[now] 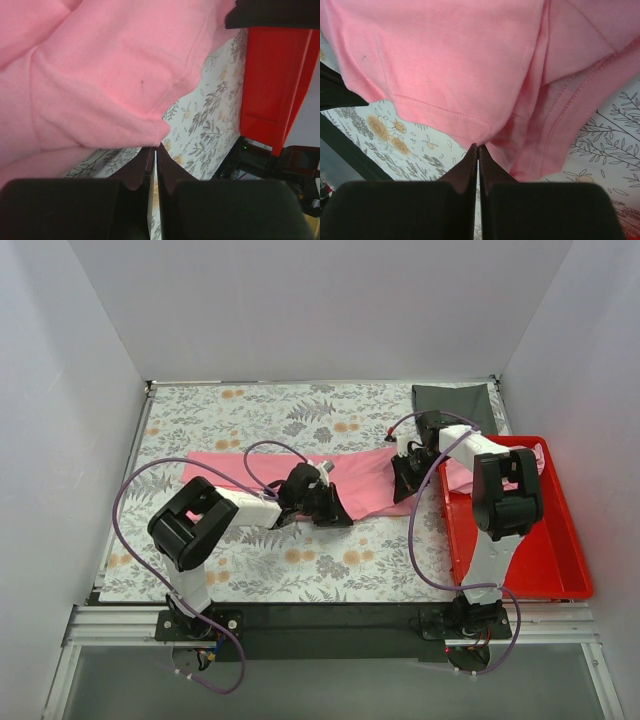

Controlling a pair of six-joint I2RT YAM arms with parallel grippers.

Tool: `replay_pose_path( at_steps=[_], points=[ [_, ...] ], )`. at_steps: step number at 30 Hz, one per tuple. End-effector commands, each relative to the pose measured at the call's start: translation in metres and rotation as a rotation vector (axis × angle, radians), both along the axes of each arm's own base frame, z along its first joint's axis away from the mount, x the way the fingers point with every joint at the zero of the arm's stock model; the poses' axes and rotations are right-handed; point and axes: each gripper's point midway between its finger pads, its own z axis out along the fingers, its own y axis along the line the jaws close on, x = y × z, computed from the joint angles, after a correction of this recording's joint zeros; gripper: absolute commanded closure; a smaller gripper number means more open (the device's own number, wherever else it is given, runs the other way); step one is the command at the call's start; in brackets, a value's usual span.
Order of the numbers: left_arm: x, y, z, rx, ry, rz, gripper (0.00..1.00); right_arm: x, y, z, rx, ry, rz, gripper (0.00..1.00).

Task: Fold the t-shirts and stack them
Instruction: Fold the tshirt

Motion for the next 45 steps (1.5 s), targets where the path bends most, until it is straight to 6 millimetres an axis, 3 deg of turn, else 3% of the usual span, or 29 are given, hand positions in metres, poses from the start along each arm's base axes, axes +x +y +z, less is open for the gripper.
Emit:
replay_pose_path(
  at_steps=[1,13,18,22,29,37,40,45],
  points=[
    [0.007,-0.013,0.038,-0.060,-0.051,-0.028,1.00,0.009,0.013,0.029,0.094,-0.072,0.017,0.99],
    [0.043,-0.002,0.083,-0.124,-0.107,-0.004,1.00,0.046,0.022,0.057,0.155,-0.183,0.016,0.99],
    [0.068,0.012,0.088,-0.127,-0.137,0.031,1.00,0.067,0.026,0.064,0.177,-0.219,0.004,0.99],
    [0.090,0.022,0.090,-0.128,-0.170,0.049,1.00,0.095,0.032,0.075,0.196,-0.271,-0.009,0.99],
    [0.131,0.033,0.088,-0.127,-0.232,0.043,1.00,0.122,0.039,0.070,0.214,-0.280,-0.027,0.99],
    [0.160,0.028,0.069,-0.114,-0.244,-0.041,1.00,0.123,0.039,0.064,0.211,-0.266,-0.036,0.99],
    [0.160,0.031,0.061,-0.116,-0.207,-0.041,1.00,0.120,0.039,0.065,0.211,-0.264,-0.039,0.99],
    [0.155,0.033,0.068,-0.136,-0.188,-0.049,1.00,0.114,0.039,0.068,0.223,-0.250,-0.049,0.99]
  ],
)
